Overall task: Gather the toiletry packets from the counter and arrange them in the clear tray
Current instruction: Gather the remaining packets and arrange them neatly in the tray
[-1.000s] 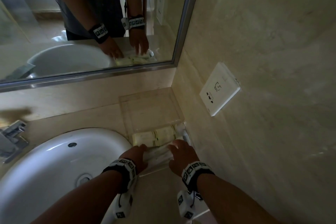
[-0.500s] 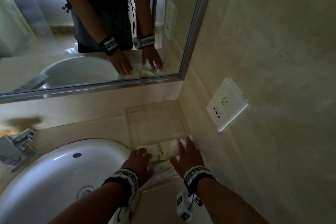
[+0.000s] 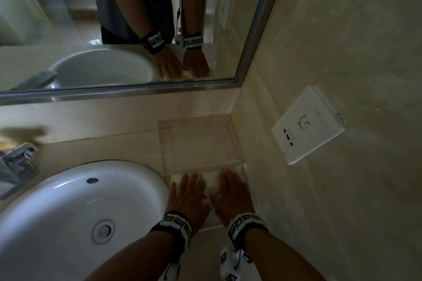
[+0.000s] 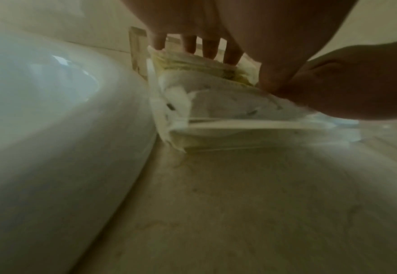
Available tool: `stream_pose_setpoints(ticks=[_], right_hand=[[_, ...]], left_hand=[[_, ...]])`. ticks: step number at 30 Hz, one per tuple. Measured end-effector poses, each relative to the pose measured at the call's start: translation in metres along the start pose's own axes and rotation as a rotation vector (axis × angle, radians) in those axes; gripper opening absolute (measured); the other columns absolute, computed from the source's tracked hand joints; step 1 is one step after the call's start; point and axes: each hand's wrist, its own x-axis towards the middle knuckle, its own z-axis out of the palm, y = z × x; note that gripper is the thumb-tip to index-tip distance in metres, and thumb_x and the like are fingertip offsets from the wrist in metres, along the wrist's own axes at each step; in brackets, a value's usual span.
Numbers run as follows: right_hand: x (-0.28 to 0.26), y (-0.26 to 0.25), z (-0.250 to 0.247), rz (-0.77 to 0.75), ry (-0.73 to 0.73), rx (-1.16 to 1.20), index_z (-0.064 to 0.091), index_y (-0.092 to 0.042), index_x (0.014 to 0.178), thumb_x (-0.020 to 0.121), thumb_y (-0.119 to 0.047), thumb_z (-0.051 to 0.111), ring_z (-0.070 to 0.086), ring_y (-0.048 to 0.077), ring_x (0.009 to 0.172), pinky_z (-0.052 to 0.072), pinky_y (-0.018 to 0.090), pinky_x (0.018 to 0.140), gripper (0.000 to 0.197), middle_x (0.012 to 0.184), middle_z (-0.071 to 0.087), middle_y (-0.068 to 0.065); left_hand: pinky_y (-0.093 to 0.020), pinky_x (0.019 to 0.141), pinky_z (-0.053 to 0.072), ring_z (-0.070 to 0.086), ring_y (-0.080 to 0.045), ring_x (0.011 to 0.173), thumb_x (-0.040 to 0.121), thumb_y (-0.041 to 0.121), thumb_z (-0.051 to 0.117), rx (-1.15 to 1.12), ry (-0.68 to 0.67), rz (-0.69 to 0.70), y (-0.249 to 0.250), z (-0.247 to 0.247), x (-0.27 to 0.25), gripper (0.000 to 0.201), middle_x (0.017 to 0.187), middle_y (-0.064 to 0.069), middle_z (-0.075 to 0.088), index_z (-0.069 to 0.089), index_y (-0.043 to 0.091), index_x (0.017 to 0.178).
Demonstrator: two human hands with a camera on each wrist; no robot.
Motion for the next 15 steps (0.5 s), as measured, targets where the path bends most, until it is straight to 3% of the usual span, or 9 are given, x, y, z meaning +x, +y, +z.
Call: stream_pose_setpoints(ticks=[7, 15], right_hand=[[0.003, -0.005, 0.000, 0.017, 0.002, -0.010, -0.003, -0.028, 0.156, 0.100, -0.051, 0.023, -0.008, 0.022, 0.151, -0.003, 0.045, 0.121, 0.066, 0.165, -0.011, -0.003], [0.007, 0.000, 0.009, 0.008, 0.023, -0.033, -0.002, -0.030, 0.155, 0.097, -0.053, 0.018, -0.001, 0.023, 0.152, 0.001, 0.046, 0.121, 0.066, 0.165, -0.005, -0.003]], left_hand=[[-0.051, 0.119, -0.007, -0.020, -0.023, 0.148, 0.096, 0.056, 0.019, -0.054, -0.026, -0.028, 0.006, 0.012, 0.010, 0.071, 0.162, 0.002, -0.019, -0.015, 0.030, 0.152], [-0.049, 0.121, -0.005, -0.018, -0.021, 0.149, 0.097, 0.052, 0.020, -0.163, 0.051, -0.046, 0.009, 0.016, 0.012, 0.069, 0.162, 0.002, -0.018, -0.015, 0.030, 0.152]])
